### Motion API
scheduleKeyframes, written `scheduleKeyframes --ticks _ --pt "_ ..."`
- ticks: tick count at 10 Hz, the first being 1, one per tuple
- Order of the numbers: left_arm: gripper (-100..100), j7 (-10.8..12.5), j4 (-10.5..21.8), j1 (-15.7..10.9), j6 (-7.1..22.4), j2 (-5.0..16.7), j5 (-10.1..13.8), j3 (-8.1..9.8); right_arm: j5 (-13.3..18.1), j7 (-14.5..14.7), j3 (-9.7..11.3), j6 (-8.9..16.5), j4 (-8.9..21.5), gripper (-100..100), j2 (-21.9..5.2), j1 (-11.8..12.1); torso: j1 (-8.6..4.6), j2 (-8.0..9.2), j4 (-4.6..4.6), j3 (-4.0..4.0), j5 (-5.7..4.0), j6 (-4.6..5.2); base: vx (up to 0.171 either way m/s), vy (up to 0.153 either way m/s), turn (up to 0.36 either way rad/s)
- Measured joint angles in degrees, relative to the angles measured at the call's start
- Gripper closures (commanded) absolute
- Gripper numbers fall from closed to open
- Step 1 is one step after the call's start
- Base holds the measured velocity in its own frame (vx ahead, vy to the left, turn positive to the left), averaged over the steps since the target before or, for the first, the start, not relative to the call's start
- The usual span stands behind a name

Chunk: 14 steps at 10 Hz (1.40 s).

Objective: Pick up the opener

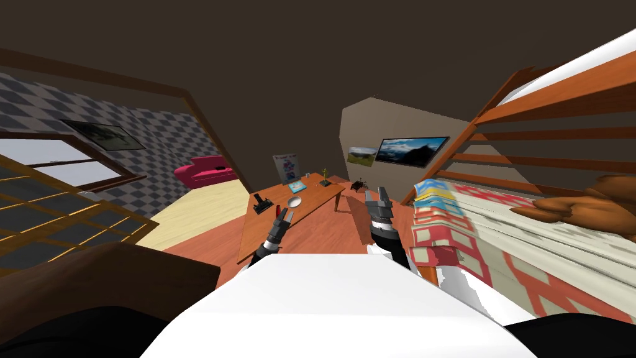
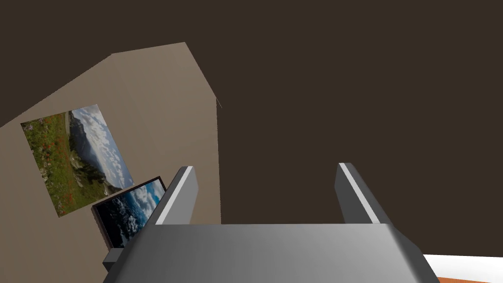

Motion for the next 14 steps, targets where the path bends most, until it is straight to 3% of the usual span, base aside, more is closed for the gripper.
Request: scheduleKeyframes --ticks 7,9,11,14 --pt "-100 4.37 6.13 0.54 5.63 9.84 3.92 -3.89 0.00 0.00 0.00 0.00 0.00 0 0.00 0.01 0.03 -0.16 -0.03 -0.09 0.01 -0.01 0.033 0.014 -0.169" --pt "-100 5.74 8.82 0.49 7.17 12.53 5.13 -5.68 0.00 0.00 0.00 0.00 0.00 0 0.00 0.01 0.02 -0.19 -0.04 -0.11 0.01 0.00 0.041 0.024 -0.235" --pt "-100 7.02 9.54 1.54 10.28 15.68 6.62 -7.38 0.00 0.00 -0.01 0.00 0.00 0 -0.01 0.01 0.09 -0.18 -0.04 -0.10 0.02 0.00 0.035 0.034 -0.174" --pt "-100 9.06 14.27 0.25 12.22 18.41 8.19 -9.92 0.00 0.00 -0.01 0.00 0.00 0 -0.01 0.01 0.08 -0.15 -0.03 -0.09 0.01 0.00 0.027 0.030 -0.196"
